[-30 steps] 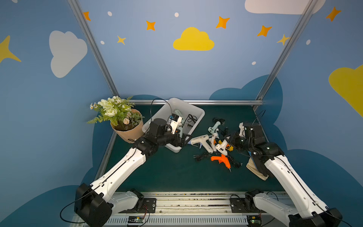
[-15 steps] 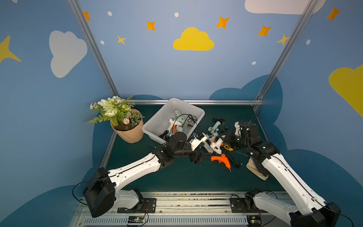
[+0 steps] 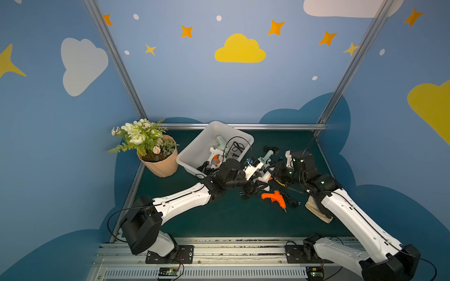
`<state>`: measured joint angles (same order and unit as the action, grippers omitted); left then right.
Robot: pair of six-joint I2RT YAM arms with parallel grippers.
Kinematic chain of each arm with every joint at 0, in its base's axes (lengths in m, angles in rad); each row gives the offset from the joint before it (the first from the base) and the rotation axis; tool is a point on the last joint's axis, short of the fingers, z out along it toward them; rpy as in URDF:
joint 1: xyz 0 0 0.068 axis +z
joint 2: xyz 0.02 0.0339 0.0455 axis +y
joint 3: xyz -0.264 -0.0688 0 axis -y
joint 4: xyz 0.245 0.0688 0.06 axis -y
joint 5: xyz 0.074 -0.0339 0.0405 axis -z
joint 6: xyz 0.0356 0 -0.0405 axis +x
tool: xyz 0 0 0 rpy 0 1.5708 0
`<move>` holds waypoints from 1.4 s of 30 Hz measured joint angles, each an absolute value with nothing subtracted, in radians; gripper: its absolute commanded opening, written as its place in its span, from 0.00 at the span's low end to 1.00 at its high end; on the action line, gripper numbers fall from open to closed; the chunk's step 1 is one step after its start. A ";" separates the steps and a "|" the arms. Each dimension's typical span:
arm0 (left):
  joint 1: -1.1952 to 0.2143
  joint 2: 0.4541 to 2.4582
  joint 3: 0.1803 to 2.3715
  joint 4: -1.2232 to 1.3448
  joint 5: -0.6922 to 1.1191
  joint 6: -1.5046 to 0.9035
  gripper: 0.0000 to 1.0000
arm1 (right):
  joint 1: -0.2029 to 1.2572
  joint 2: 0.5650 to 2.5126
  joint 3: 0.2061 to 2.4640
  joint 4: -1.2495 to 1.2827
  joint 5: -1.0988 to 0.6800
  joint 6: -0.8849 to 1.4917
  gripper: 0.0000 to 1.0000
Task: Put the hot melt glue gun into the storage box
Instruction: Pick up the hot melt adhesive gun from the center of the board.
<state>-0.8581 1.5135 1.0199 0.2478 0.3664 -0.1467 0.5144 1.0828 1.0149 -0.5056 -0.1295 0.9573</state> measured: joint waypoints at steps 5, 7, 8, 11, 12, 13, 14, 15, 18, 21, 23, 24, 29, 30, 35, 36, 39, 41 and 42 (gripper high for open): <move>-0.859 1.531 1.020 0.248 0.359 -0.170 0.63 | 0.537 1.089 1.016 -0.502 -0.118 0.957 0.00; -0.859 1.534 1.020 0.247 0.353 -0.180 0.63 | 0.542 1.089 1.019 -0.501 -0.113 0.957 0.00; -0.858 1.535 1.020 0.247 0.349 -0.184 0.63 | 0.543 1.089 1.021 -0.501 -0.112 0.957 0.00; -0.856 1.537 1.020 0.244 0.336 -0.194 0.58 | 0.548 1.089 1.030 -0.497 -0.104 0.957 0.00; -0.855 1.537 1.019 0.243 0.332 -0.200 0.56 | 0.550 1.089 1.031 -0.496 -0.101 0.957 0.00; -0.852 1.537 1.019 0.241 0.331 -0.208 0.53 | 0.552 1.089 1.031 -0.496 -0.097 0.957 0.00; -0.850 1.537 1.019 0.240 0.329 -0.212 0.50 | 0.554 1.089 1.031 -0.496 -0.095 0.956 0.00; -0.846 1.538 1.019 0.240 0.328 -0.217 0.47 | 0.555 1.089 1.031 -0.496 -0.093 0.956 0.00; -0.838 1.540 1.019 0.239 0.329 -0.233 0.45 | 0.559 1.089 1.032 -0.496 -0.086 0.953 0.00; -0.833 1.545 1.019 0.236 0.334 -0.239 0.46 | 0.565 1.089 1.038 -0.497 -0.078 0.949 0.00; -0.832 1.551 1.019 0.234 0.340 -0.242 0.46 | 0.567 1.089 1.047 -0.498 -0.071 0.945 0.00; -0.832 1.554 1.019 0.233 0.342 -0.244 0.46 | 0.568 1.089 1.051 -0.497 -0.068 0.943 0.00; -0.831 1.572 1.019 0.225 0.348 -0.257 0.25 | 0.571 1.089 1.065 -0.497 -0.058 0.937 0.00; -0.830 1.573 1.019 0.225 0.351 -0.253 0.21 | 0.572 1.090 1.065 -0.497 -0.052 0.937 0.00; -0.831 1.573 1.019 0.223 0.366 -0.261 0.04 | 0.573 1.099 1.065 -0.496 -0.041 0.937 0.00; -0.830 1.573 1.019 0.223 0.367 -0.262 0.03 | 0.574 1.099 1.065 -0.496 -0.040 0.937 0.00; -0.829 1.568 1.019 0.217 0.371 -0.278 0.03 | 0.576 1.099 1.065 -0.496 -0.034 0.935 0.09; -0.826 1.555 1.019 0.201 0.374 -0.293 0.03 | 0.577 1.098 1.068 -0.496 -0.028 0.934 0.34; -0.825 1.547 1.021 0.189 0.379 -0.300 0.03 | 0.580 1.098 1.070 -0.497 -0.027 0.928 0.47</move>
